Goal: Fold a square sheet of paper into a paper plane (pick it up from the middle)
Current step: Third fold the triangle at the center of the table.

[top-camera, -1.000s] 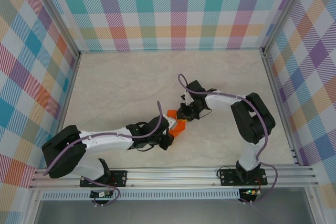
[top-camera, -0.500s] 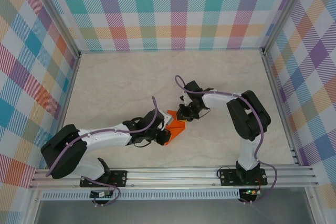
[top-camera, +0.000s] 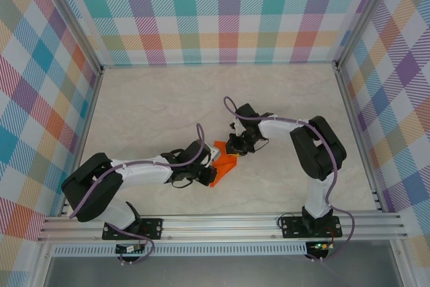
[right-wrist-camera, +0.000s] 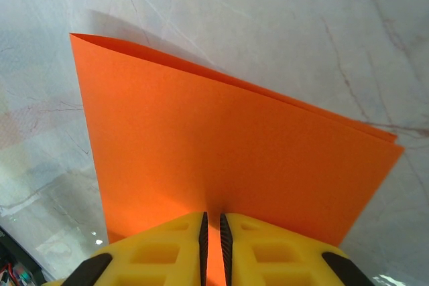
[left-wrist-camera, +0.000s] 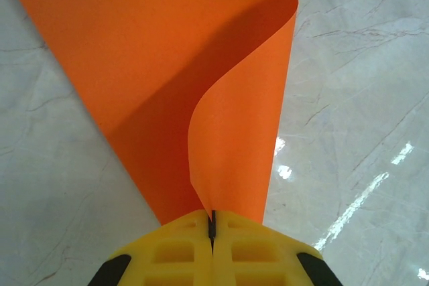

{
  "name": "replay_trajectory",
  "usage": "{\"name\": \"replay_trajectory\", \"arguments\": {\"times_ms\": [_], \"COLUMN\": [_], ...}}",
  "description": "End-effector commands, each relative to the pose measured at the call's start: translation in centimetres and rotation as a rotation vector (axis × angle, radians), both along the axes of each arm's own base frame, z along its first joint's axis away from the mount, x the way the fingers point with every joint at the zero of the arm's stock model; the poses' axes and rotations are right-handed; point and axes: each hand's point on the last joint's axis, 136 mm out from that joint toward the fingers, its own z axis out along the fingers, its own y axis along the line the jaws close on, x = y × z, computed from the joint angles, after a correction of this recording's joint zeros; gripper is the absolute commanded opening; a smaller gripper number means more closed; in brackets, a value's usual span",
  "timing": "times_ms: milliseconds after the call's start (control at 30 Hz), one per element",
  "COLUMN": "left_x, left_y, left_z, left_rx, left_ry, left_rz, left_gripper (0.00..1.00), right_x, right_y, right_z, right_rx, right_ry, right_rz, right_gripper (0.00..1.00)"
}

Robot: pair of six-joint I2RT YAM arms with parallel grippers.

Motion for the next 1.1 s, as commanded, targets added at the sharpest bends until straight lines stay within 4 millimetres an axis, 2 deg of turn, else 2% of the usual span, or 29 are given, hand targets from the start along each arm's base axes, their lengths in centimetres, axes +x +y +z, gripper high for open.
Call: {"name": "replay_trajectory", "arguments": {"times_ms": [0,267,833,1067], "left_x": [1.0,1.4,2.0,2.0], "left_y": [-0.4,-0.3,1.0,0.6], "left_z": [0.7,1.0,-0.6,-0.4], "left_rx": [-0.020,-0.019,0.059,0.048], "left_ry": [-0.020,-0.018,-0.030,-0.031], "left_rz": [-0.002,-0.016,0.020,0.008], "left_gripper": [0.00,0.01,0.01,0.01], "right_x": [-1.5,-1.7,-1.6,-1.7], "right_y": [-0.6,-0.7,-0.4,-0.5], "right_z": [-1.1,-1.3,-0.7,-1.0], "right_rx": [-0.056,-0.066,-0.063,-0.070], "right_ry": [0.038,0.041,0.035,0.040], "right_rz": [0.027,0.028,0.026,0.023], "right_gripper": [0.17,0.17,0.18,0.18]}}
